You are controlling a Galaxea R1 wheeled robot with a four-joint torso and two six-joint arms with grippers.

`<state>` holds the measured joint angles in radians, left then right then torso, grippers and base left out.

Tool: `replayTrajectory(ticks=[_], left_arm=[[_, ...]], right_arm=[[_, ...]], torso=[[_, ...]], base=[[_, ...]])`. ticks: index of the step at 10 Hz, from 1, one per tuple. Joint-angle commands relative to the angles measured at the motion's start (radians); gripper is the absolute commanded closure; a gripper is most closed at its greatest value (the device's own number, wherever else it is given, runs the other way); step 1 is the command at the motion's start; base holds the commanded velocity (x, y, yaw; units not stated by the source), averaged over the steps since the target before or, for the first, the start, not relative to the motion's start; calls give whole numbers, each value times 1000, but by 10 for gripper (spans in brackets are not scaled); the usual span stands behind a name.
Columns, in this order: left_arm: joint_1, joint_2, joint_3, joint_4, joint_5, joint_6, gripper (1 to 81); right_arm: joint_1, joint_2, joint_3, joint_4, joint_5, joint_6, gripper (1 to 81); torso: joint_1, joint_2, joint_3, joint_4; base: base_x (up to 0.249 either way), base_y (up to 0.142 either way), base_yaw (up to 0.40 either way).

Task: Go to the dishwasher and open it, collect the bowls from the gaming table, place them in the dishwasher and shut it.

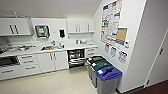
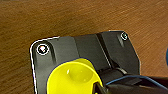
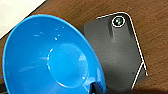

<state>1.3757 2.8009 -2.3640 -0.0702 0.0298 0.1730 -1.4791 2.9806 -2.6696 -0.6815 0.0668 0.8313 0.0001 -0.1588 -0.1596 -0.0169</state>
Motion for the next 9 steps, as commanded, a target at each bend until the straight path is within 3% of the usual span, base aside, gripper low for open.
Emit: replayTrajectory(ticks=[1, 7, 9], left_arm=[[-69, -13, 9, 1, 52, 6, 811], [-68, -12, 9, 1, 52, 6, 811], [-69, -12, 9, 1, 52, 6, 811]], right_arm=[[52, 10, 10, -29, -24, -9, 811], [52, 10, 10, -29, -25, -9, 811], [52, 10, 10, -29, -25, -9, 811]], torso=[[0, 0, 0, 0], [0, 0, 0, 0], [0, 0, 0, 0]], base=[[117, 0, 0], [117, 0, 0], [117, 63, 0]])
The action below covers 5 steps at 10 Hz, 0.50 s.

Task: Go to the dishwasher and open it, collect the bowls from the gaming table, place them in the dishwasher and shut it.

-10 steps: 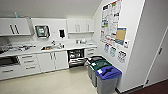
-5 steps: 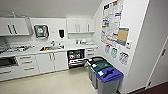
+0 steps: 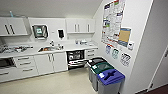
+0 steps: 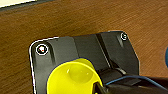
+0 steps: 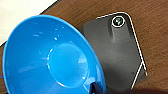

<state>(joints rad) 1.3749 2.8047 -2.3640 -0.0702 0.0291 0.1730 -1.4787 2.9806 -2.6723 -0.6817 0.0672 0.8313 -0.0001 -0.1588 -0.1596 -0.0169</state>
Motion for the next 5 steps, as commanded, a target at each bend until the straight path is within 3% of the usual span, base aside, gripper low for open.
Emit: replayTrajectory(ticks=[1, 5], left_arm=[[-69, -16, 9, 1, 52, 6, 811], [-69, -17, 9, 1, 52, 6, 811]], right_arm=[[53, 8, 11, -29, -26, -9, 811], [51, 8, 11, -29, -24, -9, 811]], torso=[[0, 0, 0, 0], [0, 0, 0, 0]], base=[[117, 68, 0], [117, 70, 0]])
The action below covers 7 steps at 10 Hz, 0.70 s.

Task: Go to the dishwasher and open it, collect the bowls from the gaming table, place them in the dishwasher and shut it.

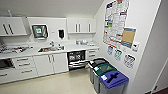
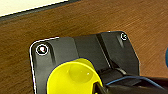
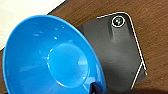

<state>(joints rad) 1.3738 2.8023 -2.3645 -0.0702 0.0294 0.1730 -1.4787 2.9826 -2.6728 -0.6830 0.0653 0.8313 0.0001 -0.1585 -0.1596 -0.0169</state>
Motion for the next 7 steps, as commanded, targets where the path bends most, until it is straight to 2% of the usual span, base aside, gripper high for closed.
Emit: replayTrajectory(ticks=[1, 7], left_arm=[[-66, -15, 10, 0, 52, 6, 811], [-68, -15, 10, 0, 47, 6, 811]], right_arm=[[51, 6, 11, -27, -24, -9, 811], [48, 6, 11, -26, -22, -9, 811]], torso=[[0, 0, 0, 0], [0, 0, 0, 0]], base=[[116, 70, 0], [117, 70, 0]])
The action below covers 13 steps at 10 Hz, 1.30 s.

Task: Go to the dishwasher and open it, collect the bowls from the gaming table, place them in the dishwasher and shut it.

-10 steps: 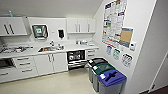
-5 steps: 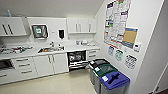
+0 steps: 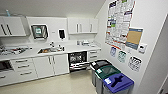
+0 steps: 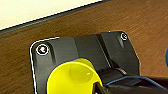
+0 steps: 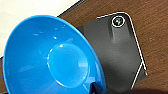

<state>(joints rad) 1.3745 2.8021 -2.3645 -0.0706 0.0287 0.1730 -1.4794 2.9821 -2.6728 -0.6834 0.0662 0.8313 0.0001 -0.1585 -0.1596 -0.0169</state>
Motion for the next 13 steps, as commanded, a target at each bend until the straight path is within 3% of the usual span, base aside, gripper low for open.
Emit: replayTrajectory(ticks=[1, 13], left_arm=[[-67, -15, 10, 0, 48, 6, 811], [-68, -13, 10, -1, 48, 5, 811]], right_arm=[[50, 7, 11, -25, -25, -9, 811], [50, 8, 11, -27, -25, -9, 811]], torso=[[0, 0, 0, 0], [0, 0, 0, 0]], base=[[116, 69, 0], [117, 69, 0]])
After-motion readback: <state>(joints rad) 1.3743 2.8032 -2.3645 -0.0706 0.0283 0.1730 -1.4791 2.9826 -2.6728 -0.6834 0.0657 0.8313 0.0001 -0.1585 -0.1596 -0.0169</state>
